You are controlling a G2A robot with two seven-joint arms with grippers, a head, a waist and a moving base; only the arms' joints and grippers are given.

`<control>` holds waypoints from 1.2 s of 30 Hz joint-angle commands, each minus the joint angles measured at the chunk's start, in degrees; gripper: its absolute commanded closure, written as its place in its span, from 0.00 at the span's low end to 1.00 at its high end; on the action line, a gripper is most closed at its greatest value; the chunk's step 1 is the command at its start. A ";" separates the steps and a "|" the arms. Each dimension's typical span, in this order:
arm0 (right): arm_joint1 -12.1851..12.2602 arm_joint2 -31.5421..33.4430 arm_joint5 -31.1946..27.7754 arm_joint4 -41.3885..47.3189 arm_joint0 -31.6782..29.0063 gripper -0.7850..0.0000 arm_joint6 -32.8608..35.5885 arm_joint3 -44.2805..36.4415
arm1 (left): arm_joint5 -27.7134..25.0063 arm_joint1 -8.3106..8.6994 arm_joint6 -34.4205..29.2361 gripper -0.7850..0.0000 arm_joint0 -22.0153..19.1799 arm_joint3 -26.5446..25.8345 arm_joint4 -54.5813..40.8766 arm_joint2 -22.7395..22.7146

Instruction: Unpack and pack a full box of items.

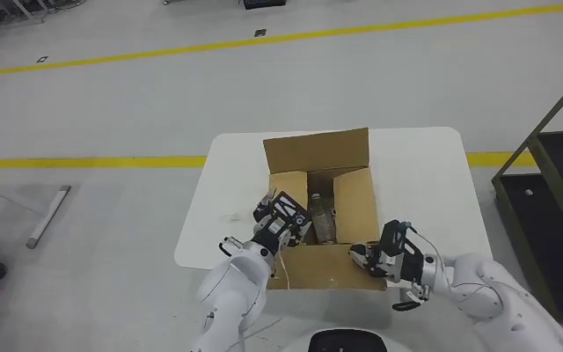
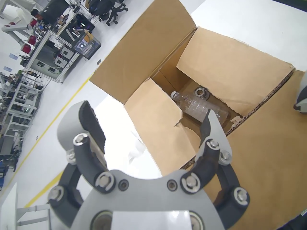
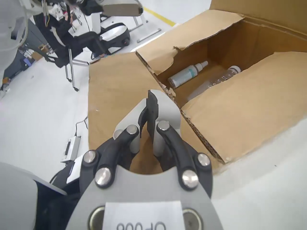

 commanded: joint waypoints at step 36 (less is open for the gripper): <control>-1.38 1.00 17.04 -7.91 -2.91 1.00 -22.46 9.58 | 3.59 -0.10 3.04 0.00 -2.73 8.54 2.07 3.86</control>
